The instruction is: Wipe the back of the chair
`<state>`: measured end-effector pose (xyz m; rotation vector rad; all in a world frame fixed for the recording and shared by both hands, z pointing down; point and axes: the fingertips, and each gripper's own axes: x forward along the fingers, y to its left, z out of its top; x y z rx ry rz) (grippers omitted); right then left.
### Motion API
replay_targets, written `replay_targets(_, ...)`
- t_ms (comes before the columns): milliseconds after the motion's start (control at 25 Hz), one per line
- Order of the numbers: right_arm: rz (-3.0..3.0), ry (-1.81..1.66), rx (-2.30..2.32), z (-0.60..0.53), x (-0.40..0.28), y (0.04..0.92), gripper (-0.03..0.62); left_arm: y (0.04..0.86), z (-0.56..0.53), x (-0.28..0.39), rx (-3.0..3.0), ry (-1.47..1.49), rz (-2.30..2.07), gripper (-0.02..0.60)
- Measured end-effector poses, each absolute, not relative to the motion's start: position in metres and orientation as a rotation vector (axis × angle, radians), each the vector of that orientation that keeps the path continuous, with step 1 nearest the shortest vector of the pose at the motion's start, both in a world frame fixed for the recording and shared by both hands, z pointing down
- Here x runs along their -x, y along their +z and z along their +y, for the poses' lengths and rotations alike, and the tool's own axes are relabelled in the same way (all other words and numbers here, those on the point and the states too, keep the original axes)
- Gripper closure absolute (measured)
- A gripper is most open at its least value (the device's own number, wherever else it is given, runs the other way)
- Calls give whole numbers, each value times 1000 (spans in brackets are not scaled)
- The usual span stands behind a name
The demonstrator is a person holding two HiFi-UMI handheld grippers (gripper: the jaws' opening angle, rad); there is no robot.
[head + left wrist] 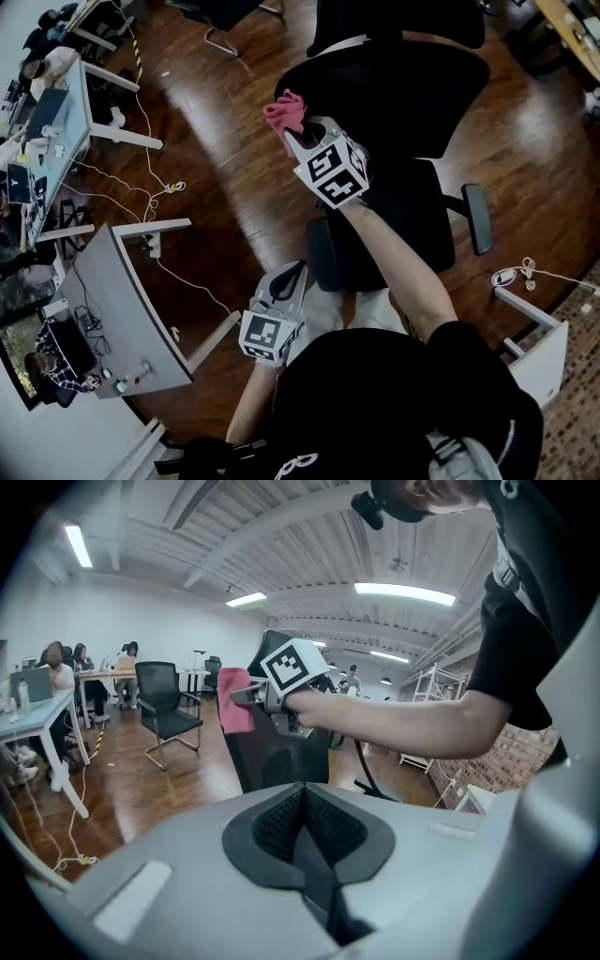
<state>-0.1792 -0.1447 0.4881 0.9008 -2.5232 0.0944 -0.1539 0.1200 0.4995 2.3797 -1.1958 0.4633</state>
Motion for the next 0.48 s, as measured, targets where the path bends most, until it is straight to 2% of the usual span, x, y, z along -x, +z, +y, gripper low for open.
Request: replay_targets(480, -2543, 44, -824, -60, 168, 444, 523, 455, 78, 164, -2434, 382, -1331, 589)
